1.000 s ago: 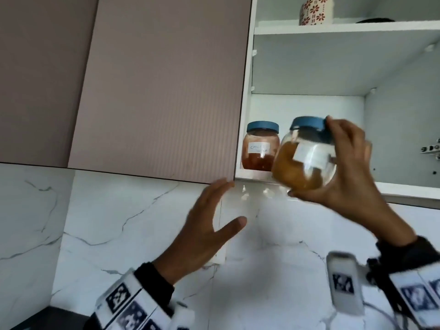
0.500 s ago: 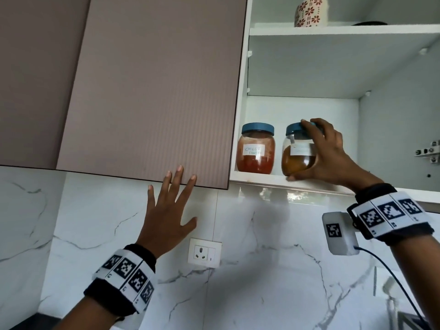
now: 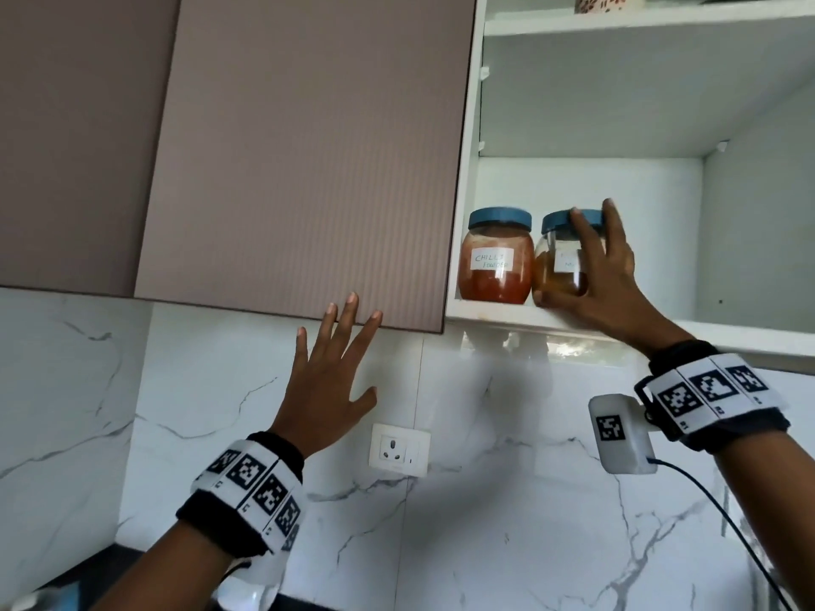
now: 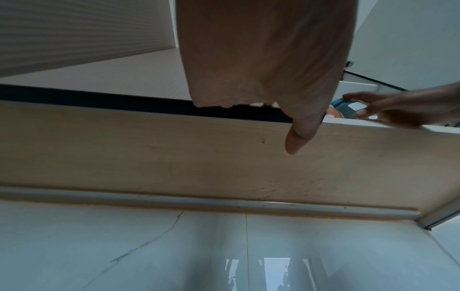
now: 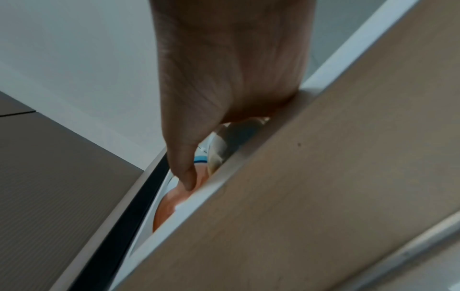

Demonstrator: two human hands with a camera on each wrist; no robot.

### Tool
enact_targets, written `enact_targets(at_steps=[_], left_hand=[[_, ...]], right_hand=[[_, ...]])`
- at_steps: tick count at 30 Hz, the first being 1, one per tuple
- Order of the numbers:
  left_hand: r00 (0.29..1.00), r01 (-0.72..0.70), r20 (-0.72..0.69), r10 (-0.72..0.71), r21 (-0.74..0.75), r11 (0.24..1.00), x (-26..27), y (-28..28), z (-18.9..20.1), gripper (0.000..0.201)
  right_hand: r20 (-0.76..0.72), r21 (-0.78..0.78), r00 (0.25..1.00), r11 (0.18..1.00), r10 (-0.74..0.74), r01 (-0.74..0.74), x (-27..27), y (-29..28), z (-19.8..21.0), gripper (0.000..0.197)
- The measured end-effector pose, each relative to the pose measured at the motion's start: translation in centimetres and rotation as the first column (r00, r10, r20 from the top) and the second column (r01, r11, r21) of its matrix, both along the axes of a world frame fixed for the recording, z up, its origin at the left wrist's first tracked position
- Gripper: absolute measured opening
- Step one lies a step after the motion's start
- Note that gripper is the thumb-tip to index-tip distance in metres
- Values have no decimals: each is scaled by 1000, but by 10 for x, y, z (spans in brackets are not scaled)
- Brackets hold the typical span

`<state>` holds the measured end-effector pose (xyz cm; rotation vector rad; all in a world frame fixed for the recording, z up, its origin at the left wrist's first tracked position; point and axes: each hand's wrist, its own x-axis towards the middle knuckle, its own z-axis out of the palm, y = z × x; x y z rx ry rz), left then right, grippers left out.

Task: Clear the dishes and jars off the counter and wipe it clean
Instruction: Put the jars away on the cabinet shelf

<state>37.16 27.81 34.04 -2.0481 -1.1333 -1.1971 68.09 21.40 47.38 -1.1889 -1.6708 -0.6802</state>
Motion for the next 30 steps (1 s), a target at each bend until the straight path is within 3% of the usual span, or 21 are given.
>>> enact_targets(at_steps=[3, 5, 7, 10, 12, 15, 17, 20, 21, 22, 25, 28, 30], left_hand=[[999, 32, -30, -36, -114, 993, -10, -14, -10, 81], [994, 104, -5, -110, -274, 956, -27, -25, -30, 75], [973, 224, 145, -180, -408, 885, -56, -39, -56, 67], [914, 284, 392, -100, -446, 849, -107, -64, -109, 40], [854, 318, 518, -51, -442, 839, -136, -85, -148, 15], [769, 364, 639, 24, -469, 804, -164, -122, -202, 25], [720, 387, 687, 93, -509, 769, -175, -147, -229, 24], [666, 395, 725, 176, -543, 742, -189, -172, -248, 22], [653, 378, 731, 199, -542, 750, -193, -178, -249, 21], [636, 364, 740, 220, -539, 759, -195, -185, -249, 21], [611, 309, 756, 236, -502, 808, -199, -195, -248, 64], [573, 257, 779, 254, -466, 847, -195, -194, -243, 50], [562, 233, 782, 270, -463, 855, -191, -186, -244, 57]], right_hand=[[15, 145, 998, 988, -60, 57, -4, 3, -14, 103], [-11, 260, 997, 962, -82, 82, -16, -2, -33, 94], [-73, 369, 996, 927, -43, 67, -35, -14, -62, 77], [-154, 400, 982, 916, 110, -40, -68, -35, -129, 49], [-177, 299, 956, 938, 232, -172, -87, -31, -185, 35], [-387, -43, 842, 905, 376, -424, -115, -3, -266, 29], [-482, -347, 813, 781, 327, -519, -134, 25, -313, 31], [-334, -705, 894, 551, 299, -447, -163, 71, -366, 37], [-273, -787, 913, 476, 302, -393, -173, 84, -379, 30], [-231, -844, 920, 406, 315, -351, -185, 99, -391, 21], [-184, -907, 921, 302, 344, -294, -215, 146, -426, 12], [-165, -925, 917, 267, 363, -272, -242, 190, -452, 21], [-162, -922, 926, 283, 340, -265, -260, 222, -466, 35]])
